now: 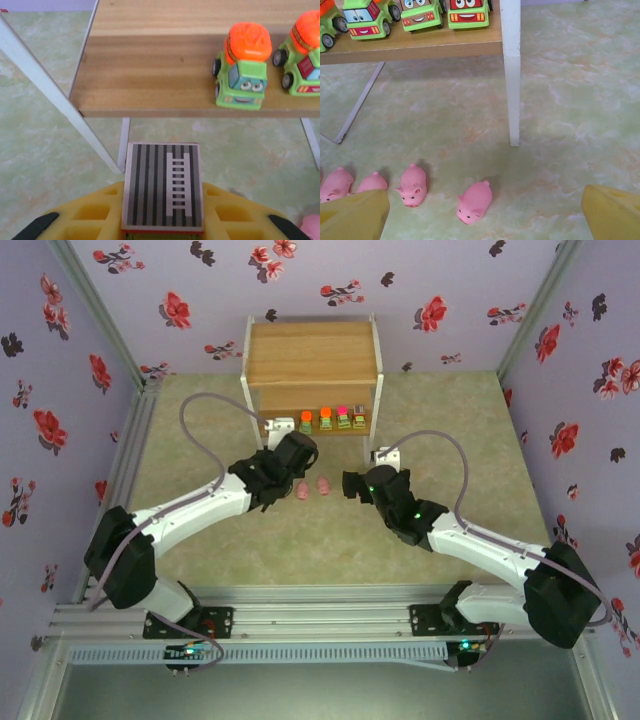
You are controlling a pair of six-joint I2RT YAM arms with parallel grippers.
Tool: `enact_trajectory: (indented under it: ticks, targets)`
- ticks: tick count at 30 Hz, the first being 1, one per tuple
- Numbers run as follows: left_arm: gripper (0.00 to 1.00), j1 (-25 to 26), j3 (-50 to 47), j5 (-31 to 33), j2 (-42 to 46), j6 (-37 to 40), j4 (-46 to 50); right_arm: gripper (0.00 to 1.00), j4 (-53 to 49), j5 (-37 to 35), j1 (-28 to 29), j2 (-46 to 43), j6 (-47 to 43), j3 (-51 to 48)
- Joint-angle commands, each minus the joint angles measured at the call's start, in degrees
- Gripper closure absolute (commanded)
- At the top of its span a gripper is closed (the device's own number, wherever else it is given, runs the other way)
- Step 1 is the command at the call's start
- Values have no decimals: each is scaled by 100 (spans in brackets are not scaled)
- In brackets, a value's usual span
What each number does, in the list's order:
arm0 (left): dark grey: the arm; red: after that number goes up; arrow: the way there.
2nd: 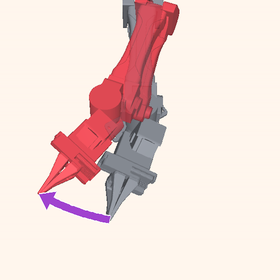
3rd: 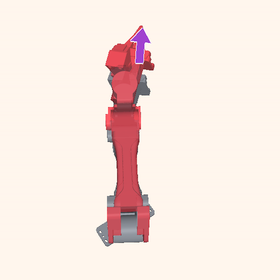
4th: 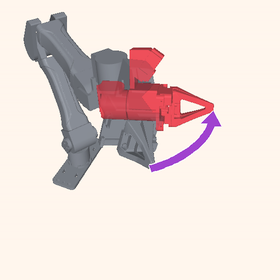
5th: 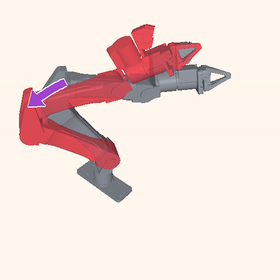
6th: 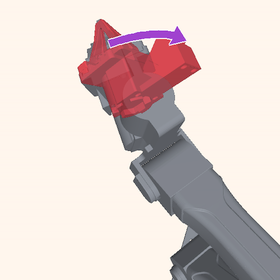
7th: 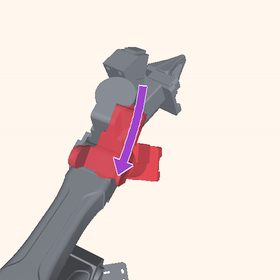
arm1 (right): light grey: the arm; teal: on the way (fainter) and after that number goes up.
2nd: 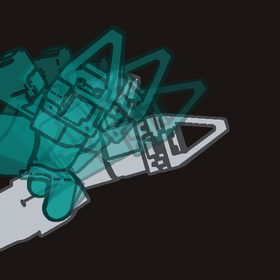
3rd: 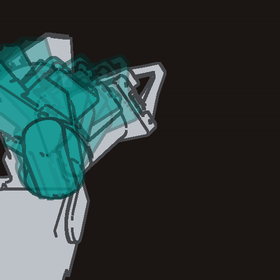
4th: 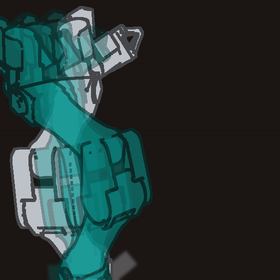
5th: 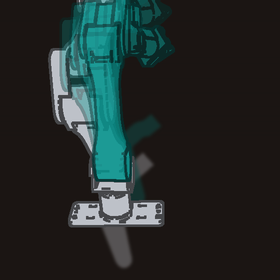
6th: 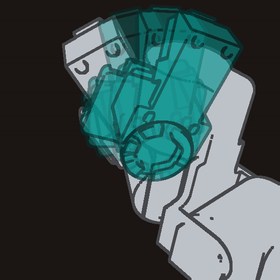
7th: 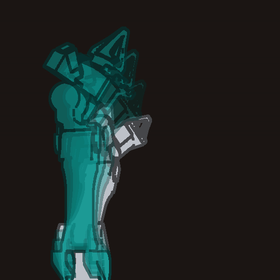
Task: Place and organize the plastic toys onto the shelf
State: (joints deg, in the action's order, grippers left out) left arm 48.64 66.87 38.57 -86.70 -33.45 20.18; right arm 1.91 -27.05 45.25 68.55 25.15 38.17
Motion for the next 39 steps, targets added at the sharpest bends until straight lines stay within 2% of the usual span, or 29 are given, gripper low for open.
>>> enact_trajectory:
  ticks: [1, 16, 39]
  targets:
    - [71, -185, 284, -179, -15, 332, -78, 1, 91, -141, -60, -88, 95, -73]
    - [71, -503, 930, -257, -552, 726, -192, 1, 105, -67, -127, -26, 96, -58]
    - [71, -732, 904, -192, -1054, 666, -832, 1, 107, 92, -188, 99, 98, -20]
